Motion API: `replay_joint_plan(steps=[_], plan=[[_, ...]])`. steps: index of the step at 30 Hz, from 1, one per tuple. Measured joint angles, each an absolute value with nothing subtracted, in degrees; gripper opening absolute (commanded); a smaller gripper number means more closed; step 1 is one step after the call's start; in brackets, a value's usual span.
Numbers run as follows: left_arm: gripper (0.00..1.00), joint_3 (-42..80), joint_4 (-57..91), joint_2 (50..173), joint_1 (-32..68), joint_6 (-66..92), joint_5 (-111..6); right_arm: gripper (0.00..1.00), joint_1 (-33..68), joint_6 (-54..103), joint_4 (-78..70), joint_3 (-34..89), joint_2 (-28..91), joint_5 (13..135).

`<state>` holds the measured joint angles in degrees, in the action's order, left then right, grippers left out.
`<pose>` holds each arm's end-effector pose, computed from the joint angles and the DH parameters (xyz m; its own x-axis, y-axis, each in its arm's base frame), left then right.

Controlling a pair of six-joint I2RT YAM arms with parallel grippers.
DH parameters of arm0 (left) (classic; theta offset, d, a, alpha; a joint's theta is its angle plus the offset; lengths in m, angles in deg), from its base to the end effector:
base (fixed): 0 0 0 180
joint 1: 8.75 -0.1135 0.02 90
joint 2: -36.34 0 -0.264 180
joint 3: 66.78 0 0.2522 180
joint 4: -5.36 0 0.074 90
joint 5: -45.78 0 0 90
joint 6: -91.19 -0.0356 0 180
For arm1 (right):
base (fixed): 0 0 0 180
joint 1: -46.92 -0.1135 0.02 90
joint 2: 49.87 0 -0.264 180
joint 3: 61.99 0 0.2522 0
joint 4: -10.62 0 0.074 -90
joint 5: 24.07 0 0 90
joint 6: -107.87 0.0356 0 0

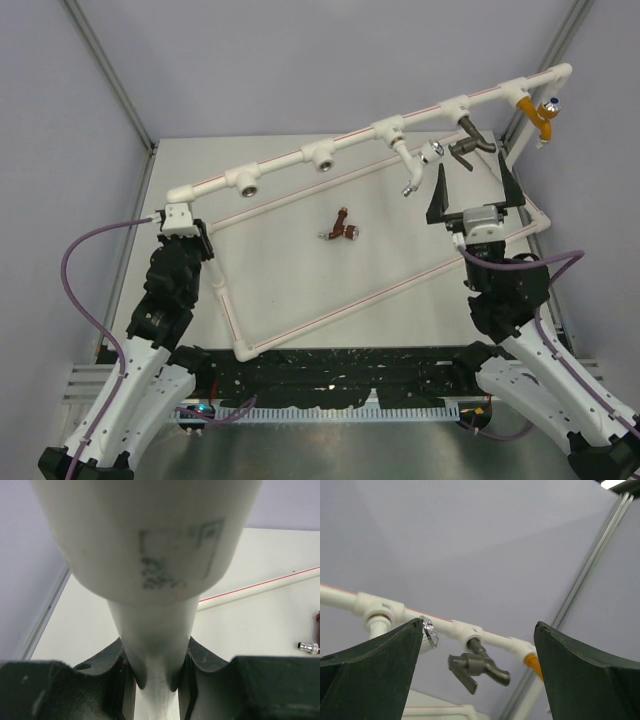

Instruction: Install the water faucets

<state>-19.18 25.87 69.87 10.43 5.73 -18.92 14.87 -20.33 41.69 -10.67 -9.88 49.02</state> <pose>0.1467 -0.0349 0.3087 -0.0974 -0.0419 -0.9944 -0.1121 0.9932 -0.0309 0.1282 0.0681 0.4056 0.6505 -0.2908 -0.7016 0.0975 0.9481 -0.3025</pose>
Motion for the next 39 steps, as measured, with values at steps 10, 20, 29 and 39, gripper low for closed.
replay_joint_plan(steps=[10, 20, 29, 39], plan=[[0.0, -19.2, 25.8, 70.0, 10.4, 5.7, -18.9, 0.96, 14.9, -61.3, 13.0, -5.9, -15.0, 58.5], [0.0, -19.2, 25.8, 70.0, 10.4, 5.7, -18.9, 0.95, 14.9, -77.8, 8.4, -4.7, -6.3, 58.8], [0.0, -19.2, 25.7, 70.1, 10.4, 5.7, -18.9, 0.88, 15.2, -82.6, 11.2, -2.6, 0.0, 59.2], [0.0, -19.2, 25.7, 70.1, 10.5, 5.7, -18.9, 0.36, 16.3, -74.4, 17.1, -3.0, 6.2, 60.7]])
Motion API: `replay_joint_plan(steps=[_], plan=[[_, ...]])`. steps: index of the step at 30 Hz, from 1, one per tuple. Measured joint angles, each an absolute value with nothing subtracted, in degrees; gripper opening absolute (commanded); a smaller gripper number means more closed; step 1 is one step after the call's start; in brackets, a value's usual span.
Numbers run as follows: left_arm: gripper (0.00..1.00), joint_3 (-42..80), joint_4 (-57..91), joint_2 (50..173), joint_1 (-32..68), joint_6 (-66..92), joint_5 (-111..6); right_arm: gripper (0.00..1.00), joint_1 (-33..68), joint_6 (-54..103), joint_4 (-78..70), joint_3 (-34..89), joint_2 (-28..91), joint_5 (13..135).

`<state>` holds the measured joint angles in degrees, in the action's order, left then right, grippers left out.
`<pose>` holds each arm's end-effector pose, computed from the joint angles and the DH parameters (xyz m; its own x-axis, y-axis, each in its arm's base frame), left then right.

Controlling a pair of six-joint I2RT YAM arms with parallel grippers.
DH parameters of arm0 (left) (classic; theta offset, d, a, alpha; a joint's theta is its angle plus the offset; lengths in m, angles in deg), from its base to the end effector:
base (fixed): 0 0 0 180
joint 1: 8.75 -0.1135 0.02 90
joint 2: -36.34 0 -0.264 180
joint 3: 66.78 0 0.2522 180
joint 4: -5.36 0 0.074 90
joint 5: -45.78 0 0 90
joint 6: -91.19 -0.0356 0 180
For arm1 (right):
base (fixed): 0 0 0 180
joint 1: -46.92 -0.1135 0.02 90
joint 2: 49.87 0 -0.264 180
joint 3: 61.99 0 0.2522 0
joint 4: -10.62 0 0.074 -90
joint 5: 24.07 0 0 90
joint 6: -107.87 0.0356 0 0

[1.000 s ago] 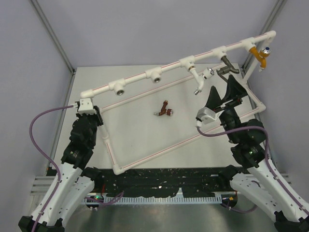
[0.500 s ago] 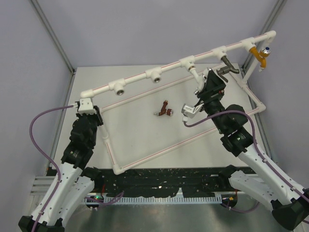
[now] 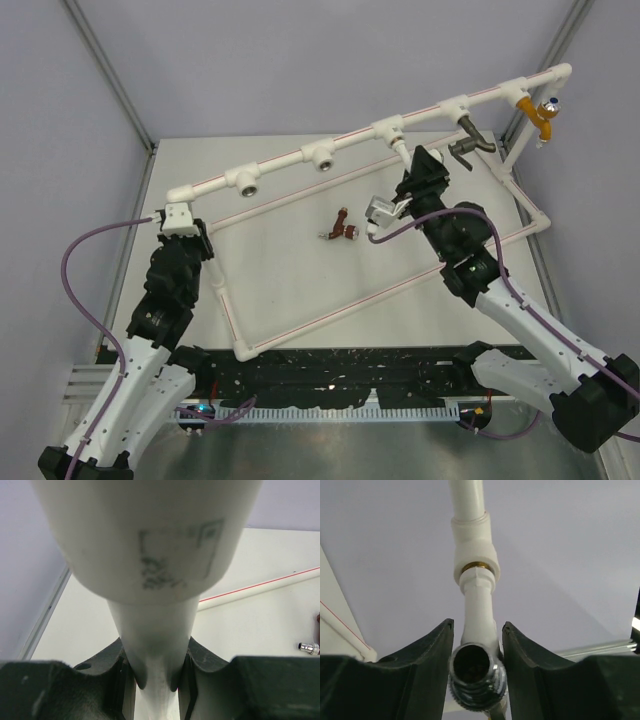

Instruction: Install the water faucets

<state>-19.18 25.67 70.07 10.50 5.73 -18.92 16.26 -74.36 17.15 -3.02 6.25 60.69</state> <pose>0.1474 -0.0354 0.3086 -0.0974 -0.0418 -0.9944 -0.1109 0.9934 -0.0309 0.2018 0.1159 0.3631 0.4245 -0.9051 0.0235 0.1568 0.0479 -0.9865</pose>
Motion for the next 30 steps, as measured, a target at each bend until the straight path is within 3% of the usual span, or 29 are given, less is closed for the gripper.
replay_joint_plan(steps=[1, 5, 12, 19, 21, 24, 26, 30], plan=[[0.0, -19.2, 25.7, 70.1, 10.5, 5.7, -18.9, 0.27, 16.3, -71.0, 18.7, -3.2, 6.2, 61.1], [0.0, -19.2, 25.6, 70.1, 10.7, 5.8, -18.8, 0.16, 16.5, -49.5, 24.9, -4.2, 6.1, 61.8], [0.0, -19.2, 25.5, 70.1, 10.7, 5.7, -18.8, 0.12, 16.6, 9.4, 34.6, -6.1, 7.3, 51.9], [0.0, -19.2, 25.3, 70.2, 11.2, 5.5, -19.6, 0.11, 15.4, 57.6, 35.7, -7.0, 7.9, 39.0], [0.0, -19.2, 25.3, 70.2, 11.2, 5.4, -19.8, 0.2, 15.1, 69.2, 34.2, -7.0, 7.6, 36.7], [0.0, -19.2, 25.3, 70.2, 11.2, 5.4, -19.9, 0.55, 14.8, 78.3, 32.8, -7.0, 7.0, 35.2], [0.0, -19.2, 25.4, 70.2, 11.3, 5.6, -19.7, 0.71, 15.0, 79.2, 34.1, -7.0, 6.7, 33.2], [0.0, -19.2, 25.4, 70.3, 11.1, 5.7, -19.7, 0.78, 16.8, 70.9, 42.8, -7.1, 4.0, 30.2]])
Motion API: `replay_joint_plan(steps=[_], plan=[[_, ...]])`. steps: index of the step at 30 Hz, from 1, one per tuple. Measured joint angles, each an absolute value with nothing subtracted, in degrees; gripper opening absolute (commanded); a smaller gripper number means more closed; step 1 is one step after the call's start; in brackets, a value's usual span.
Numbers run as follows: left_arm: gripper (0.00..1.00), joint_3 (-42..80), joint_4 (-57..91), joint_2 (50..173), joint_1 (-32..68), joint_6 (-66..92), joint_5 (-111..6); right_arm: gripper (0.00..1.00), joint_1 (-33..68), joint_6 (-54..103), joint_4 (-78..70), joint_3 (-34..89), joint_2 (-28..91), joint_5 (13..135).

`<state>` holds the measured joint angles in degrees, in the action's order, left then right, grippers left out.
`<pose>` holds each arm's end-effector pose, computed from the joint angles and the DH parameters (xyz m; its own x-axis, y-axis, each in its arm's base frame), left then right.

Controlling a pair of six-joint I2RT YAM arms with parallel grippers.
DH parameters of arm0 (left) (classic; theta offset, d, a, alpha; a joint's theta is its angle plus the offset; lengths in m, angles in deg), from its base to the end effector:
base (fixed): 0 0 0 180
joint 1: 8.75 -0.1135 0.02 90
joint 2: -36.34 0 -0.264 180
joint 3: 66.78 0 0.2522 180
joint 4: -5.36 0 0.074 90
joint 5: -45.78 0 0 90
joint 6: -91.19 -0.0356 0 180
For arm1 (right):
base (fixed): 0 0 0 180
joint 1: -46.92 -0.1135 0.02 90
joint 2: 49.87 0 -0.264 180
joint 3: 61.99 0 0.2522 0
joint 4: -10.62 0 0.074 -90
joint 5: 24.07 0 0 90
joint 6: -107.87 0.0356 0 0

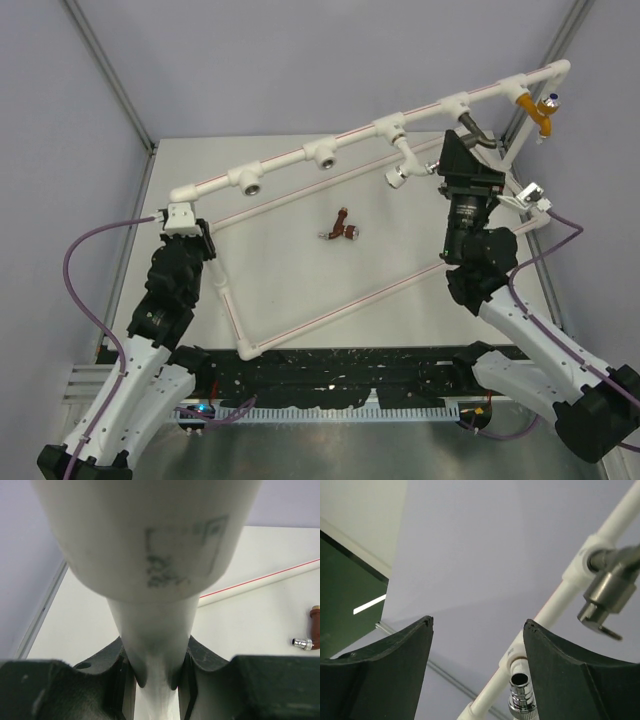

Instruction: Install the water faucets

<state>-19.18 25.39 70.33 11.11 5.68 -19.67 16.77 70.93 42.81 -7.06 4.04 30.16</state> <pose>0.1479 -0.0377 0.3085 -0.0986 -0.0401 -0.9943 -0.0873 0.9957 -0.0315 0.1858 0.0838 0.3877 0.2969 0.9224 -0.2469 -0.3693 0.3494 0.8611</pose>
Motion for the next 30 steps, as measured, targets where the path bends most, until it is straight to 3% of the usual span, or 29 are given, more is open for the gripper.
replay_joint_plan(steps=[5, 9, 17, 21, 30], plan=[[0.0, -19.2, 25.4, 70.3, 11.1, 5.7, -19.7, 0.8, 17.0, 45.6, 56.5, -11.3, 0.2, 34.7], [0.0, -19.2, 25.4, 70.3, 11.1, 5.7, -19.7, 0.9, 17.1, 23.9, 56.3, -14.7, -3.6, 42.9], [0.0, -19.2, 25.4, 70.3, 11.1, 5.7, -19.7, 0.97, 17.1, -24.3, 34.7, -10.7, -11.7, 58.9], [0.0, -19.2, 25.4, 70.3, 11.1, 5.7, -19.7, 0.95, 17.1, -45.0, 19.4, -5.7, -12.8, 65.2], [0.0, -19.2, 25.4, 70.3, 11.1, 5.7, -19.7, 0.94, 15.1, -68.9, 3.2, -2.3, -8.1, 67.2]])
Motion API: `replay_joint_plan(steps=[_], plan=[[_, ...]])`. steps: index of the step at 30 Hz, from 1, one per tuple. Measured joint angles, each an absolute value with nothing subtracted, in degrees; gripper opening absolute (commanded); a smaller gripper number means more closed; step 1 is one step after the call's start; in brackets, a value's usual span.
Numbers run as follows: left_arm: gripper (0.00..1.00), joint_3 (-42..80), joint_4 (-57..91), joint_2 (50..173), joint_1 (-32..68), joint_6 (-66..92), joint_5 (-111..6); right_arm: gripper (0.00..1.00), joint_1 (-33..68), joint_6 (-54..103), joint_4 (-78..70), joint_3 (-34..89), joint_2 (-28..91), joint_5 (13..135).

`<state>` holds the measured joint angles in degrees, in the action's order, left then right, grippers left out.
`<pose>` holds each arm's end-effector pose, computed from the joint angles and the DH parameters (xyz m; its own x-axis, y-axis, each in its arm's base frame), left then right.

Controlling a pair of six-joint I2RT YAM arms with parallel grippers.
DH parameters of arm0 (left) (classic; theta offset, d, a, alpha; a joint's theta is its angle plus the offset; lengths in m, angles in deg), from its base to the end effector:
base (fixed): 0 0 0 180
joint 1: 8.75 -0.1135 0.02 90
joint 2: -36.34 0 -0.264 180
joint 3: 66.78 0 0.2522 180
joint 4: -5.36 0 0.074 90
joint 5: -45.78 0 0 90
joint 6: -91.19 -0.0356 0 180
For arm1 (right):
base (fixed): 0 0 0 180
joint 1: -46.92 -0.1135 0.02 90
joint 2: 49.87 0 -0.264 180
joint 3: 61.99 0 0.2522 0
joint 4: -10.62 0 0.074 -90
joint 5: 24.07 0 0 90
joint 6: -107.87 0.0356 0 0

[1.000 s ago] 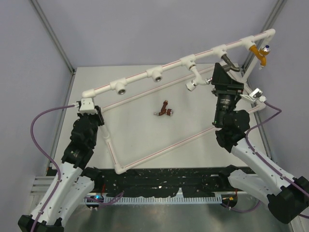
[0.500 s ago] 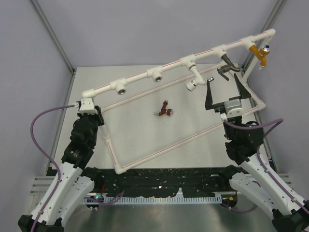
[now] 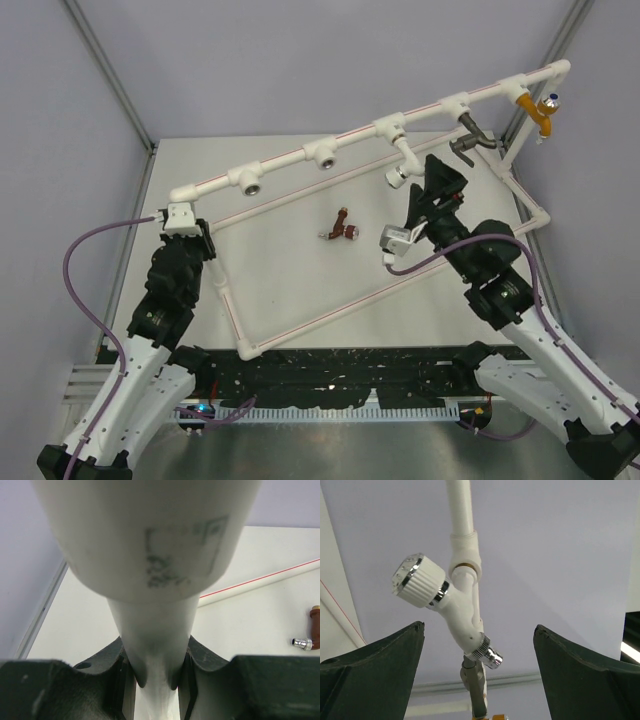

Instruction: Install the water faucets

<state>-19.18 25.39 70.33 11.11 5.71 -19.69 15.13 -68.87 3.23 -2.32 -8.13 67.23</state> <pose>0.1479 -0.0377 0.3085 -0.0986 -0.0406 -0.9943 -0.0870 0.9957 -0.0320 0.1447 0.0906 0.3869 0.5536 -0.8312 -0.0518 0.1242 0.1439 -0.9818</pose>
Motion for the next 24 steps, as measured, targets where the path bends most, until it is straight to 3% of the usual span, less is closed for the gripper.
replay_joint_plan(steps=[8, 11, 13, 18, 24], plan=[[0.0, -19.2, 25.4, 70.3, 11.1, 5.7, -19.7, 0.96, 14.3, -78.4, 2.9, -1.4, 0.5, 61.7], [0.0, -19.2, 25.4, 70.3, 11.1, 5.7, -19.7, 0.92, 14.3, -80.2, 5.7, -1.4, 3.4, 59.8], [0.0, -19.2, 25.4, 70.3, 11.1, 5.7, -19.7, 0.88, 14.3, -81.0, 8.2, -1.4, 5.4, 58.7], [0.0, -19.2, 25.4, 70.2, 11.1, 5.7, -19.7, 0.63, 14.3, -79.8, 14.1, -1.5, 7.9, 58.3], [0.0, -19.2, 25.6, 70.1, 11.1, 5.8, -19.4, 0.39, 15.0, -63.2, 18.3, -1.5, 7.2, 62.2]])
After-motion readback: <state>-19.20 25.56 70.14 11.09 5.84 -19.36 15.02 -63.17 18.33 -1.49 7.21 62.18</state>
